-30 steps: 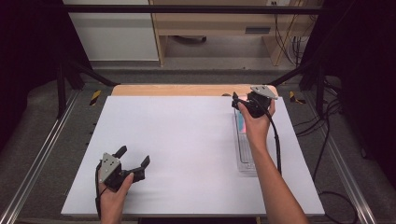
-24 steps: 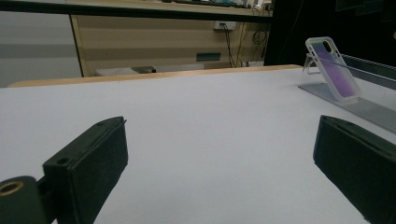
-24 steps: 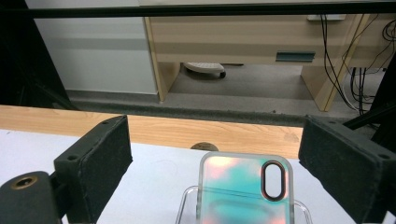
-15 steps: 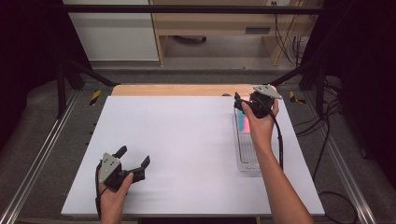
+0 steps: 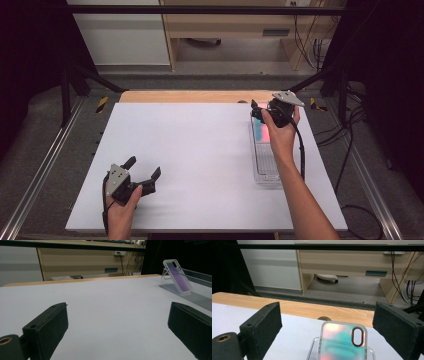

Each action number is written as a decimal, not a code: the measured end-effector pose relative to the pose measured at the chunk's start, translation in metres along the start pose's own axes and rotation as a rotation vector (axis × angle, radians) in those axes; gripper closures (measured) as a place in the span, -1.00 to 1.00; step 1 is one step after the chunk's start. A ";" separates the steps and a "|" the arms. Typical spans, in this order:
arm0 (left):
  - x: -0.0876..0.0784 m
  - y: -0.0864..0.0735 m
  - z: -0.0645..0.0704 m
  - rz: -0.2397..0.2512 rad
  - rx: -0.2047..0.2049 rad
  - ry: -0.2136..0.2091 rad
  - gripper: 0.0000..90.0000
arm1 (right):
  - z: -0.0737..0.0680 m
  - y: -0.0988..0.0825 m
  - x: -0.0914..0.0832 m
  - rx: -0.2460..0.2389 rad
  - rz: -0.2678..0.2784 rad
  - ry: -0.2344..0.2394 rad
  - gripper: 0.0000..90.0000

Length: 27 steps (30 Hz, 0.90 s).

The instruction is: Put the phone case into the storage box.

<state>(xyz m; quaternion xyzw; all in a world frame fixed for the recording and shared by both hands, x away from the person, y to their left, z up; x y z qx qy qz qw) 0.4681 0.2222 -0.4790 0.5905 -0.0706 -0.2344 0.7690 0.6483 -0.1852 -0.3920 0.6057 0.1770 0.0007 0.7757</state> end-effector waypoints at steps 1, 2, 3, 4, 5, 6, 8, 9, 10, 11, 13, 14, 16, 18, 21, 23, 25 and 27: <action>0.000 0.000 0.000 0.000 0.001 -0.001 -0.95 | 0.000 0.000 0.000 -0.002 0.001 0.002 -0.80; 0.000 0.000 0.000 -0.001 0.001 -0.001 -0.95 | 0.000 0.000 -0.001 -0.003 0.001 0.004 -0.80; 0.000 0.000 0.000 -0.001 0.001 -0.001 -0.95 | 0.000 0.000 -0.001 -0.005 0.002 0.005 -0.80; 0.000 0.000 0.000 -0.001 0.001 -0.002 -0.95 | 0.000 0.000 -0.001 -0.008 0.002 0.006 -0.80; 0.000 0.000 0.000 -0.001 0.000 -0.001 -0.95 | 0.000 0.000 -0.002 -0.012 0.003 0.008 -0.80; 0.000 0.000 0.000 -0.001 0.001 -0.002 -0.95 | -0.001 0.001 -0.002 -0.014 0.004 0.010 -0.80; 0.000 0.000 0.000 -0.002 0.001 -0.002 -0.95 | -0.002 0.001 -0.003 -0.022 0.005 0.014 -0.80; 0.000 0.000 0.000 -0.004 0.004 -0.002 -0.95 | -0.002 0.001 -0.003 -0.024 0.006 0.015 -0.80; 0.000 0.000 0.000 -0.004 0.003 -0.002 -0.95 | -0.003 0.001 -0.003 -0.027 0.006 0.016 -0.80; 0.000 0.000 0.000 -0.004 0.003 -0.002 -0.95 | -0.003 0.001 -0.004 -0.028 0.007 0.017 -0.80; 0.000 0.000 0.000 -0.004 0.003 -0.002 -0.95 | -0.003 0.002 -0.004 -0.028 0.009 0.022 -0.80; 0.000 0.000 0.000 -0.004 0.003 -0.002 -0.95 | -0.004 0.002 -0.005 -0.032 0.010 0.024 -0.80; 0.000 0.000 0.000 -0.004 0.003 -0.003 -0.95 | -0.005 0.003 -0.006 -0.035 0.013 0.028 -0.80; 0.000 -0.001 0.000 -0.005 0.004 -0.004 -0.95 | -0.006 0.004 -0.007 -0.039 0.016 0.033 -0.80; 0.001 -0.001 0.001 -0.006 0.005 -0.006 -0.95 | -0.009 0.005 -0.008 -0.045 0.022 0.045 -0.80; 0.001 -0.001 0.001 -0.006 0.005 -0.006 -0.95 | -0.009 0.006 -0.009 -0.051 0.023 0.048 -0.80; 0.001 -0.001 0.001 -0.006 0.006 -0.007 -0.95 | -0.011 0.006 -0.010 -0.057 0.024 0.053 -0.80; 0.001 -0.001 0.001 -0.007 0.006 -0.007 -0.95 | -0.012 0.007 -0.012 -0.062 0.027 0.060 -0.80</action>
Point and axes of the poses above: each handheld gripper's, and its own axes: x roughly forward along the jaws, y roughly out of its top, z roughly to its right, the point moved 6 cm from there along x, roughly forward along the jaws, and after that the axes turned 14 degrees about -x, right-handed, at the moved point
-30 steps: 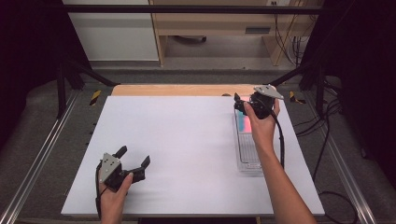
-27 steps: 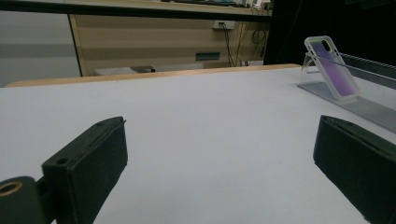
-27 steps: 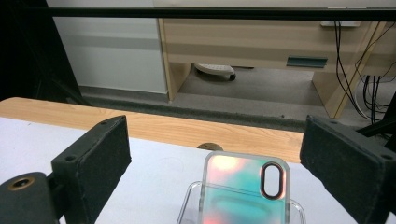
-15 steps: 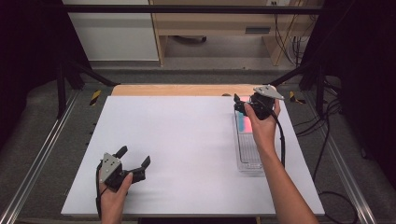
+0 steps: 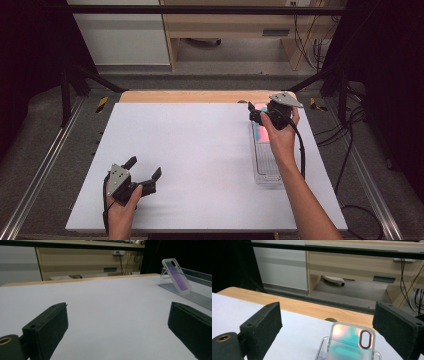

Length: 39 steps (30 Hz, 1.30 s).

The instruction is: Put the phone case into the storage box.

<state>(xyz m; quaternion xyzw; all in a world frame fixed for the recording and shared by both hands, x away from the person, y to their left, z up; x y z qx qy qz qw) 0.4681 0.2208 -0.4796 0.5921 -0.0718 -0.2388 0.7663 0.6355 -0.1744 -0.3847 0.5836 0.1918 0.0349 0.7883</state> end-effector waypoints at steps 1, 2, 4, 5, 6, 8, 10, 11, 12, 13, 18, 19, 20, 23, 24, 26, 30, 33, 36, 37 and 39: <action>0.000 0.000 0.000 0.000 0.000 0.000 -0.95 | -0.001 0.000 -0.001 -0.004 0.002 0.002 -0.80; 0.000 0.000 0.000 0.000 0.001 -0.001 -0.95 | -0.002 0.001 -0.001 -0.006 0.004 0.007 -0.80; 0.000 0.000 0.000 -0.001 0.001 -0.001 -0.95 | -0.004 0.003 -0.003 -0.010 0.009 0.016 -0.79; 0.000 0.000 0.000 -0.002 0.001 -0.001 -0.95 | -0.005 0.004 -0.004 -0.013 0.013 0.019 -0.79; 0.000 0.000 0.000 -0.002 0.001 -0.001 -0.95 | -0.006 0.005 -0.005 -0.014 0.018 0.023 -0.79; 0.000 -0.001 0.001 -0.003 0.002 -0.002 -0.95 | -0.009 0.007 -0.007 -0.019 0.023 0.033 -0.79; 0.000 -0.001 0.001 -0.005 0.005 -0.002 -0.95 | -0.011 0.008 -0.009 -0.023 0.029 0.042 -0.79; 0.001 -0.001 0.001 -0.005 0.006 -0.003 -0.95 | -0.013 0.009 -0.010 -0.028 0.033 0.048 -0.79; 0.001 -0.001 0.001 -0.005 0.007 -0.004 -0.95 | -0.014 0.010 -0.011 -0.027 0.036 0.054 -0.79; 0.001 -0.001 0.002 -0.006 0.008 -0.005 -0.95 | -0.015 0.011 -0.012 -0.032 0.039 0.060 -0.80; 0.001 -0.001 0.002 -0.008 0.012 -0.008 -0.95 | -0.022 0.016 -0.018 -0.037 0.052 0.087 -0.81; 0.001 -0.001 0.002 -0.008 0.011 -0.008 -0.95 | -0.023 0.016 -0.019 -0.042 0.056 0.092 -0.81; 0.001 -0.001 0.002 -0.008 0.011 -0.008 -0.95 | -0.024 0.017 -0.021 -0.044 0.058 0.097 -0.82; 0.001 -0.001 0.002 -0.007 0.011 -0.009 -0.95 | -0.029 0.019 -0.024 -0.052 0.063 0.116 -0.83; 0.001 -0.001 0.002 -0.008 0.011 -0.009 -0.95 | -0.030 0.019 -0.026 -0.053 0.067 0.123 -0.84; 0.000 -0.001 0.002 -0.009 0.012 -0.010 -0.95 | -0.033 0.021 -0.028 -0.055 0.073 0.130 -0.84; 0.000 -0.001 0.002 -0.010 0.012 -0.010 -0.95 | -0.037 0.020 -0.032 -0.055 0.080 0.145 -0.87; 0.001 -0.001 0.002 -0.010 0.013 -0.011 -0.95 | -0.039 0.020 -0.035 -0.050 0.085 0.155 -0.88; 0.001 -0.001 0.002 -0.009 0.011 -0.011 -0.95 | -0.040 0.020 -0.038 -0.048 0.088 0.164 -0.89; 0.001 -0.001 0.002 -0.009 0.011 -0.011 -0.95 | -0.040 0.020 -0.040 -0.045 0.092 0.166 -0.90; 0.000 -0.001 0.002 -0.009 0.012 -0.011 -0.95 | -0.041 0.021 -0.042 -0.040 0.097 0.173 -0.91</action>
Point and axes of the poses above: each handheld gripper's, and its own axes: x roughly forward along the jaws, y roughly out of its top, z roughly to its right, the point moved 6 cm from there along x, roughly forward along the jaws, and after that the axes turned 14 degrees about -x, right-handed, at the moved point
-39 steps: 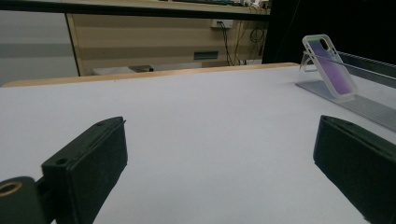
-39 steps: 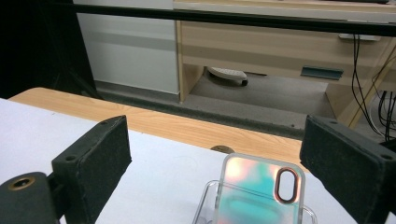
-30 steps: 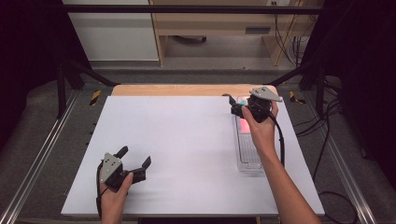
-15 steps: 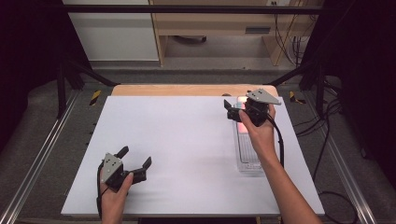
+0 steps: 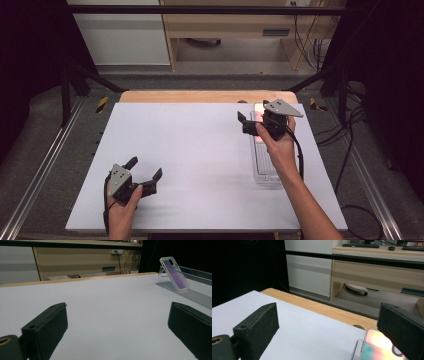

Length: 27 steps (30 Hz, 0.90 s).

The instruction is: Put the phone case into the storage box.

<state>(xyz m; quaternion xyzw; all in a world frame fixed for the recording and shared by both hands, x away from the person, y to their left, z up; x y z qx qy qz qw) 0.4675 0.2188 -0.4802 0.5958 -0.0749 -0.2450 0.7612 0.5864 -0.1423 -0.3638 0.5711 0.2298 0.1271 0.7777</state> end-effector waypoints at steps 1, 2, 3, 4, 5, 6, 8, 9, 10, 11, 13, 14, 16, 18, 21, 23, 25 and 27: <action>0.000 0.000 0.000 0.000 0.000 0.000 -0.95 | -0.001 0.001 -0.001 0.002 0.001 0.001 -0.92; 0.000 0.000 0.000 -0.001 0.001 -0.001 -0.95 | -0.001 0.001 -0.002 0.001 0.003 0.002 -0.93; 0.000 0.000 0.000 -0.001 -0.001 0.000 -0.95 | -0.002 0.002 -0.003 0.003 0.005 0.004 -0.94; 0.000 0.000 0.000 -0.002 0.002 0.000 -0.95 | -0.003 0.002 -0.004 0.002 0.012 0.010 -0.95; 0.000 0.000 0.000 -0.003 0.002 0.000 -0.95 | -0.004 0.003 -0.005 0.000 0.017 0.014 -0.95; 0.000 0.000 0.000 -0.003 0.002 0.000 -0.95 | -0.005 0.003 -0.006 -0.003 0.018 0.015 -0.95; 0.000 0.000 0.001 -0.003 0.001 -0.001 -0.95 | -0.007 0.003 -0.009 -0.009 0.018 0.017 -0.95; 0.000 -0.001 0.001 -0.004 0.002 -0.001 -0.95 | -0.008 0.004 -0.010 -0.013 0.021 0.019 -0.95; 0.000 -0.001 0.001 -0.004 0.003 -0.002 -0.96 | -0.009 0.004 -0.011 -0.016 0.023 0.020 -0.95; 0.000 -0.001 0.001 -0.004 0.002 -0.001 -0.96 | -0.009 0.005 -0.012 -0.014 0.026 0.021 -0.95; 0.000 -0.001 0.001 -0.004 0.002 -0.002 -0.96 | -0.010 0.007 -0.014 -0.019 0.035 0.021 -0.94; 0.000 -0.001 0.001 -0.004 0.003 -0.003 -0.96 | -0.011 0.007 -0.015 -0.016 0.035 0.020 -0.93; 0.000 -0.001 0.001 -0.004 0.003 -0.004 -0.96 | -0.012 0.007 -0.018 -0.025 0.039 0.023 -0.93; 0.000 -0.001 0.001 -0.005 0.003 -0.004 -0.96 | -0.014 0.006 -0.020 -0.029 0.040 0.024 -0.92; -0.001 0.000 0.001 -0.007 0.002 -0.006 -0.96 | -0.014 0.005 -0.024 -0.030 0.043 0.025 -0.92; -0.001 0.000 0.001 -0.007 0.000 -0.009 -0.96 | -0.013 0.005 -0.027 -0.029 0.044 0.022 -0.92; -0.001 0.000 0.001 -0.009 0.000 -0.011 -0.96 | -0.012 0.005 -0.030 -0.029 0.048 0.022 -0.92; -0.001 0.000 0.001 -0.008 -0.002 -0.014 -0.96 | -0.012 0.005 -0.035 -0.025 0.057 0.020 -0.91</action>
Point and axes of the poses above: each handheld gripper's, and its own axes: x roughly forward along the jaws, y roughly out of its top, z roughly to its right, the point moved 6 cm from there along x, roughly forward along the jaws, and after that the axes turned 14 degrees about -x, right-handed, at the moved point
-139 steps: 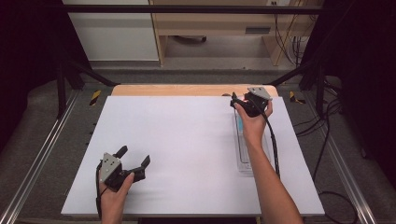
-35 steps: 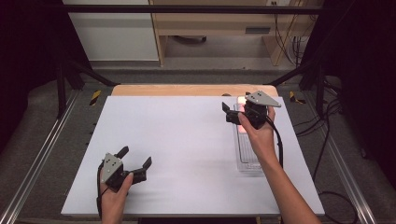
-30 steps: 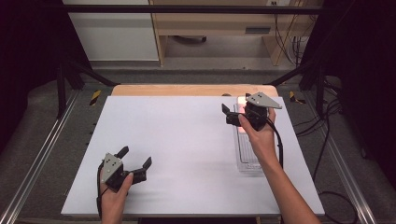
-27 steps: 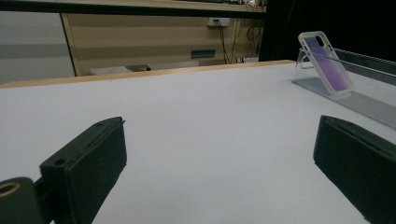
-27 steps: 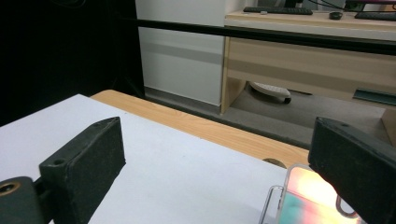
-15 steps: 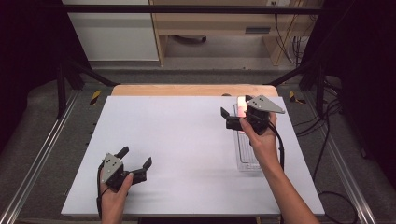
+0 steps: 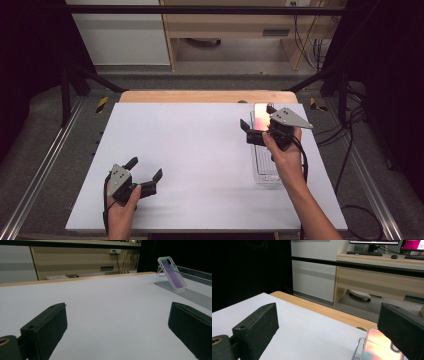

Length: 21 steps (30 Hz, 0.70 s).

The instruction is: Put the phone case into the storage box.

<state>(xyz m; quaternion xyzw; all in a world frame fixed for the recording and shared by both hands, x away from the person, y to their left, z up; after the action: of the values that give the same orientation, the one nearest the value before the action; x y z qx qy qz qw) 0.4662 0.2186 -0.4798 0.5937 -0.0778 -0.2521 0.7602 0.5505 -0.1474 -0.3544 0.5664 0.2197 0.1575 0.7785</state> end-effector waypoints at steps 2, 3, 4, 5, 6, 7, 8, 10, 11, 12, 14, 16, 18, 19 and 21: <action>0.000 0.001 0.000 0.001 0.003 -0.003 -0.96 | 0.001 0.000 -0.005 -0.002 0.007 -0.001 -0.91; -0.001 0.001 0.000 0.001 0.001 -0.003 -0.96 | 0.001 0.000 -0.007 0.000 0.010 -0.002 -0.91; -0.001 0.001 -0.001 0.001 0.000 -0.003 -0.96 | 0.002 0.000 -0.010 -0.001 0.011 -0.003 -0.91; -0.001 0.001 -0.001 0.003 -0.002 -0.003 -0.96 | 0.002 0.000 -0.012 0.000 0.014 -0.003 -0.91; -0.002 0.001 -0.001 0.002 0.001 -0.002 -0.96 | 0.003 0.000 -0.014 0.000 0.017 -0.004 -0.91; -0.002 0.002 -0.001 0.001 0.005 -0.001 -0.96 | 0.003 0.000 -0.016 0.000 0.019 -0.005 -0.91; -0.003 0.002 -0.001 0.003 0.004 -0.001 -0.96 | 0.004 -0.001 -0.019 0.001 0.020 -0.004 -0.91; -0.004 0.003 -0.002 0.002 0.003 -0.002 -0.96 | 0.006 -0.002 -0.023 0.007 0.024 -0.005 -0.91; -0.004 0.003 -0.002 0.001 0.005 -0.002 -0.96 | 0.006 -0.003 -0.025 0.006 0.024 -0.006 -0.92; -0.004 0.003 -0.002 0.000 0.008 -0.002 -0.96 | 0.007 -0.003 -0.027 0.006 0.026 -0.008 -0.92; -0.005 0.004 -0.002 -0.002 0.011 -0.001 -0.96 | 0.009 -0.005 -0.031 0.007 0.028 -0.009 -0.91; -0.006 0.004 -0.003 -0.003 0.013 0.001 -0.96 | 0.010 -0.006 -0.035 0.006 0.029 -0.014 -0.91; -0.007 0.005 -0.005 -0.003 0.011 0.001 -0.96 | 0.012 -0.008 -0.039 0.012 0.031 -0.016 -0.91; -0.007 0.005 -0.005 -0.003 0.011 0.001 -0.96 | 0.013 -0.009 -0.041 0.012 0.032 -0.018 -0.91; -0.008 0.006 -0.006 -0.004 0.009 0.002 -0.96 | 0.015 -0.012 -0.045 0.015 0.034 -0.024 -0.91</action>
<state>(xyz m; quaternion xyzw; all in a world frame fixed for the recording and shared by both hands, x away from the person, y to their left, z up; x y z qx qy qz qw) 0.4633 0.2291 -0.4748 0.5977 -0.0770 -0.2525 0.7570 0.5199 -0.1861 -0.3545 0.5777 0.2020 0.1623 0.7740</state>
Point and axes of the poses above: each handheld gripper's, and its own axes: x roughly forward along the jaws, y roughly out of its top, z roughly to its right, the point moved 6 cm from there along x, roughly forward along the jaws, and after that the axes turned 14 degrees about -x, right-handed, at the moved point
